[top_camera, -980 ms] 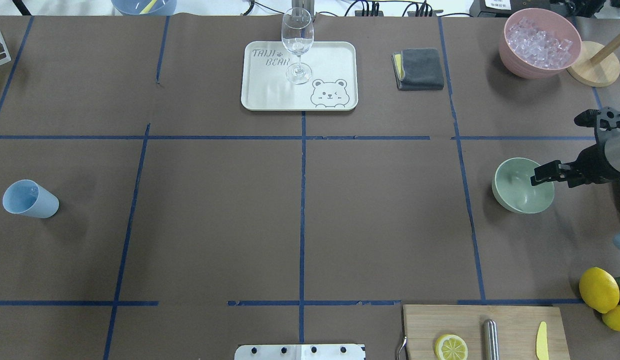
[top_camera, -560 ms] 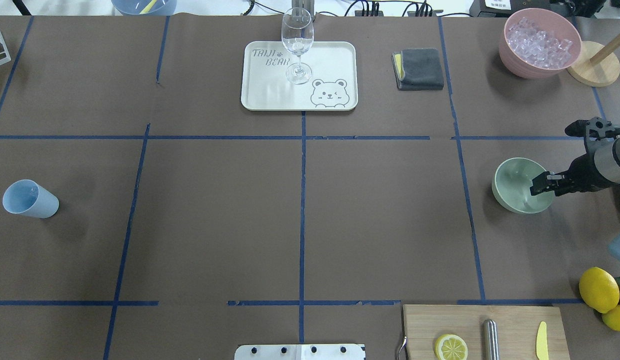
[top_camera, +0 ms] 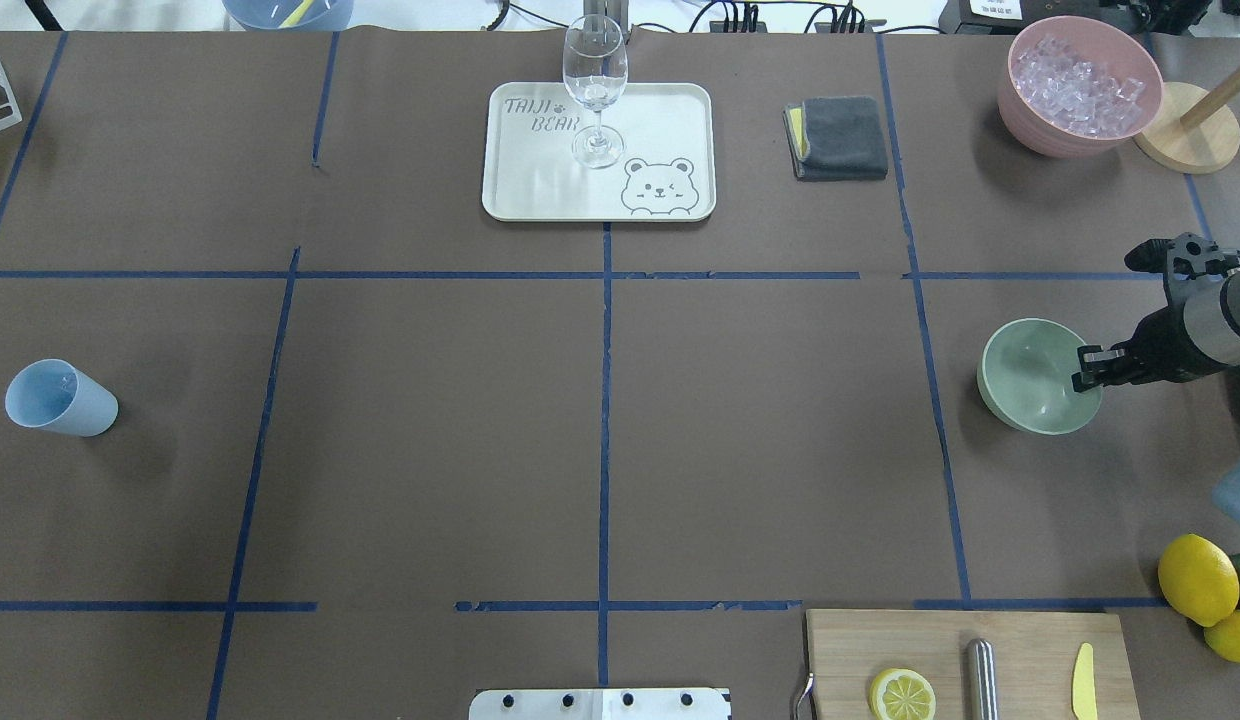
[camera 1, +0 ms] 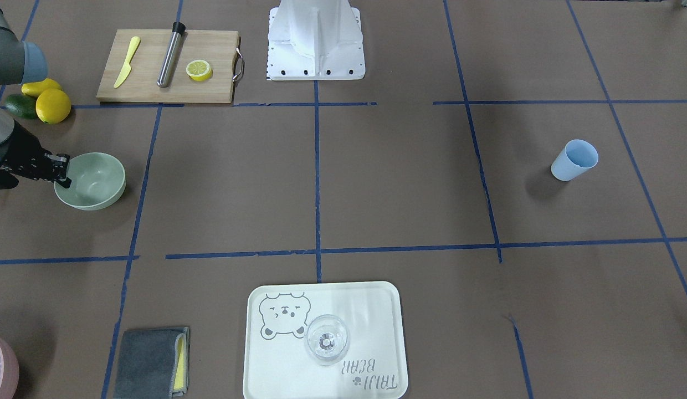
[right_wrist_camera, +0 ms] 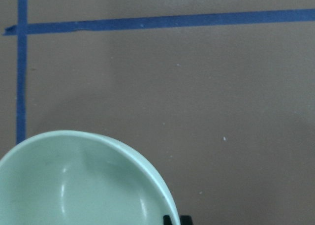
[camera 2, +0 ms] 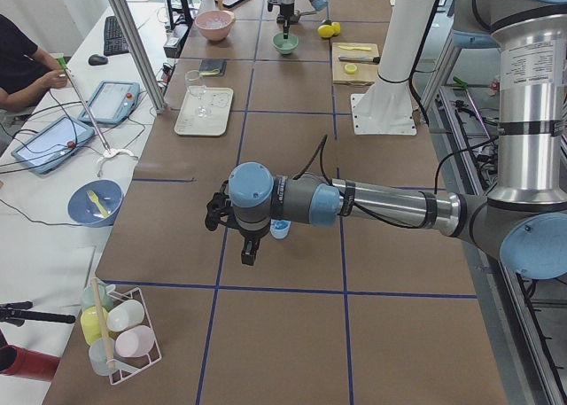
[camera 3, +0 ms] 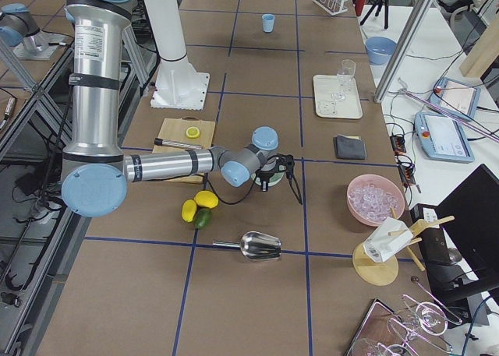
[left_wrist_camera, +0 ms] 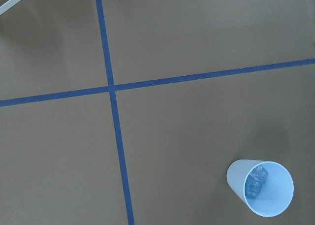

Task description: Pour ice into bowl

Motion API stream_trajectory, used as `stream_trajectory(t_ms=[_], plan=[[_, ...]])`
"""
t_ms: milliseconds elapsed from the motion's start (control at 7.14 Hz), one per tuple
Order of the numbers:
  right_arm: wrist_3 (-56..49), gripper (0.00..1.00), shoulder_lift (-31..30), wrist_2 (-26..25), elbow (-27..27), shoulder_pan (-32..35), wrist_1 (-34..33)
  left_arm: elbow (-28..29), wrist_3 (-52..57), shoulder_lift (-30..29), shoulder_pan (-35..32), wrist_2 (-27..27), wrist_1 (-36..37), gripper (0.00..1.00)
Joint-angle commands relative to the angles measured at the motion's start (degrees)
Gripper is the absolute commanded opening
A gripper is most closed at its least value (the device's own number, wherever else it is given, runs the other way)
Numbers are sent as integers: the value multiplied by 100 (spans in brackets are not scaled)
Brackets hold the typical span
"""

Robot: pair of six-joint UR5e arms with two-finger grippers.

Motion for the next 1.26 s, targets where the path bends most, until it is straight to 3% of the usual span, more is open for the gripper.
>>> stream_trajectory(t_ms=[0,140,280,420,560,700,840,1120], plan=[[1492,0,450,61,490,-326,-19,-15,6,4,7,0,0,100],[2194,0,940,-35,474,-808,-37,3,6,4,7,0,0,100],[2992,0,1520,-445,465,-1326,-54,-6,6,-4,7,0,-9,100],[3636,0,2100,-832,447,-1809,-420,12,6,-13,7,0,-9,100],[3990,0,2784,-1201,404,-2206,-1250,29,14,-13,7,0,-44,100],[4411,0,3757,-1945,-93,-2688,-1737,82,-3,-22,16,0,-288,100],[4859,0,4550,-2378,-898,-2972,-1733,82,-3,-31,7,26,-586,100],[4890,0,5301,-2531,-1720,-3158,-1733,82,32,-13,16,53,-615,100]])
